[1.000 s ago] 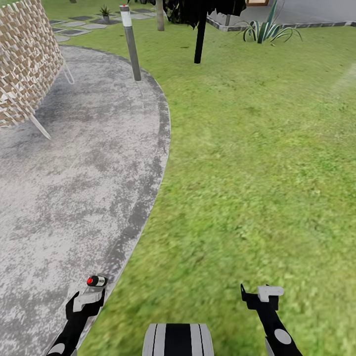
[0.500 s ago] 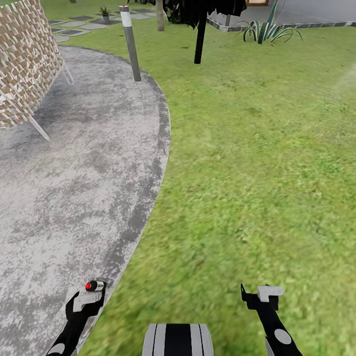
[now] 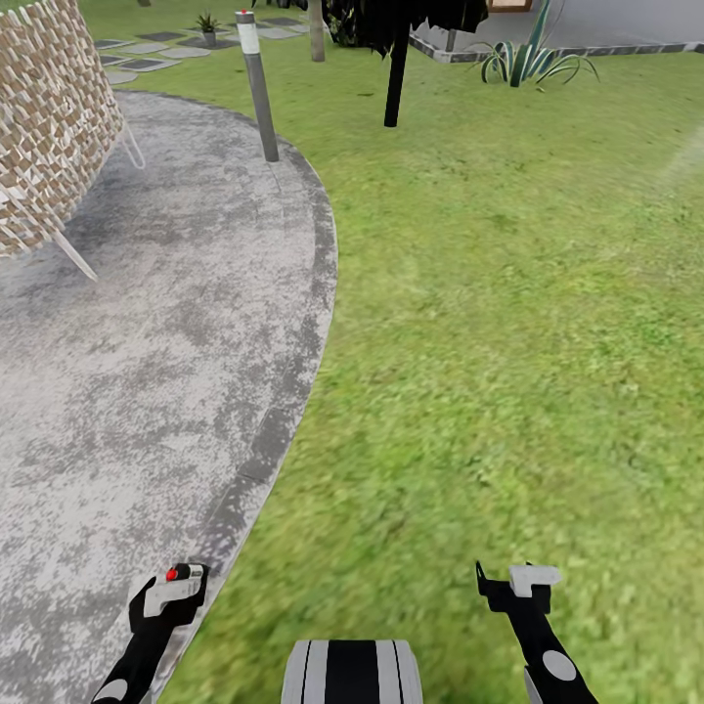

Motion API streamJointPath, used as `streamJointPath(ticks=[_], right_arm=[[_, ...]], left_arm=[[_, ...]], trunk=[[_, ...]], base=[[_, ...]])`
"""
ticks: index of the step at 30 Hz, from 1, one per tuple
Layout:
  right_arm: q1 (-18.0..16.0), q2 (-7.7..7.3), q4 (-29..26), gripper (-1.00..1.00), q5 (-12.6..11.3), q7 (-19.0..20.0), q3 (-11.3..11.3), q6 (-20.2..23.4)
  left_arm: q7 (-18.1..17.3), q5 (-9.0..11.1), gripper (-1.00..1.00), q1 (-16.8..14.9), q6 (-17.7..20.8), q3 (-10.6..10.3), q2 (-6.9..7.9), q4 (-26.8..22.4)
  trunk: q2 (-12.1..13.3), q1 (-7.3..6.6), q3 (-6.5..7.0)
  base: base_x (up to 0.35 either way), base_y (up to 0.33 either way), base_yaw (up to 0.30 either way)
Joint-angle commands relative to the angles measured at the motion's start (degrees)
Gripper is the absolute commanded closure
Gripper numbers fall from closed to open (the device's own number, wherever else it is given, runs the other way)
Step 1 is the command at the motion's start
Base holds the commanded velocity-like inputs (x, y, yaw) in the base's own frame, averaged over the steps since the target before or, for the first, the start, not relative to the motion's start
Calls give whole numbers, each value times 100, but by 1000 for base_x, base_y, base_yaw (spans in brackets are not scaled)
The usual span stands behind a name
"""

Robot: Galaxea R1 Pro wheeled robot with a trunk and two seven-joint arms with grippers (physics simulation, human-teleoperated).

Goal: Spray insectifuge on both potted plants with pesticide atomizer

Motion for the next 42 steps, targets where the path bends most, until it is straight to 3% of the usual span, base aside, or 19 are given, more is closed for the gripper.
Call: streamJointPath(ticks=[1, 13, 14, 39, 42], right_arm=[[-3, 3, 4, -100, 60, -4, -18, -20], [-3, 3, 4, -100, 60, -4, -19, -17], [-3, 3, 4, -100, 60, -4, -19, -17], [-3, 3, 4, -100, 69, -4, -20, -17], [-3, 3, 4, -100, 68, -4, -20, -17]], left_arm=[[-32, 39, -100, -1, -14, 7, 0, 5], [-32, 70, -100, 0, -14, 8, 0, 5], [-29, 72, 100, -1, -10, 12, 0, 5], [-32, 91, 100, -3, -19, 1, 3, 5], [-34, 79, 100, -5, -14, 7, 0, 3]], trunk=[[-1, -1, -3], [-1, -1, -3], [-1, -1, -3], [-1, -1, -3], [3, -9, 64]], base=[[6, 0, 0], [1, 0, 0], [0, 0, 0], [0, 0, 0], [0, 0, 0]])
